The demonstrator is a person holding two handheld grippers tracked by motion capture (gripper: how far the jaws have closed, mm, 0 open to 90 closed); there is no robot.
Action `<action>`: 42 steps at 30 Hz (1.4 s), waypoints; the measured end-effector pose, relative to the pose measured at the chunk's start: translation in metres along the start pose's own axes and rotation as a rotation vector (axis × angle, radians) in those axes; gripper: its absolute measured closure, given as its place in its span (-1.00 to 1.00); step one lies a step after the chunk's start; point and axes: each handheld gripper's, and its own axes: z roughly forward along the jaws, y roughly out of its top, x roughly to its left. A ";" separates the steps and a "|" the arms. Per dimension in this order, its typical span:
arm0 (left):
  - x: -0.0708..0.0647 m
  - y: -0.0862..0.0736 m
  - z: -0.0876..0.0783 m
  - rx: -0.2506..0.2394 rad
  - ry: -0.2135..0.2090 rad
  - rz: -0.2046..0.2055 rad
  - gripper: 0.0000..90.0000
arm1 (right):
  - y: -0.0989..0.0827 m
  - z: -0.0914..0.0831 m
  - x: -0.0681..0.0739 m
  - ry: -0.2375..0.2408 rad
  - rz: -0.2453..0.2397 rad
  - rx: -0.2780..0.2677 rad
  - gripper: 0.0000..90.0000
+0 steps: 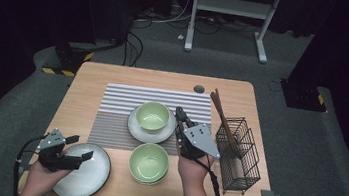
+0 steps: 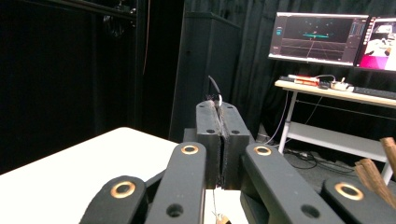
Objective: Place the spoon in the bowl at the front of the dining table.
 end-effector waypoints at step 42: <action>0.002 -0.001 -0.001 -0.001 -0.007 -0.012 -0.68 | -0.010 0.042 0.023 0.091 0.020 0.038 0.97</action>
